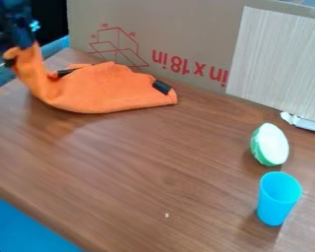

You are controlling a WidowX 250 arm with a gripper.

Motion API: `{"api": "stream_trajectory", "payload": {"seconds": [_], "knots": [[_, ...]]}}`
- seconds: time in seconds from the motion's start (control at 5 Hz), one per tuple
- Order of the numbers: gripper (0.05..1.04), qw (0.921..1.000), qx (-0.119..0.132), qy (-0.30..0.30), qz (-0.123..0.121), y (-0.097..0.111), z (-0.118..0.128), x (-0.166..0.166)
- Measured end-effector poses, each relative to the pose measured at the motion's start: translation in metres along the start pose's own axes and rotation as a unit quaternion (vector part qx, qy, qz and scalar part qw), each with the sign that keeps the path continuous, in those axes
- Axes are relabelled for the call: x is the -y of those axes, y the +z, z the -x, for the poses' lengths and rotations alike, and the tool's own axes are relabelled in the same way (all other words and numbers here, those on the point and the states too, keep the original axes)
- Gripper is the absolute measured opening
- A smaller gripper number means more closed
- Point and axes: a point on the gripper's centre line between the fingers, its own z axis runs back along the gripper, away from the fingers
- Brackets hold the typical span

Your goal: Fold the cloth from bottom left to top right

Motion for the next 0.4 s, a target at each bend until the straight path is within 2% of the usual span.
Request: {"api": "stream_trajectory", "payload": {"seconds": [0.4], "knots": [[0.050, 0.9993, -0.004, -0.036, 0.007, -0.006, -0.036, 0.043]]}}
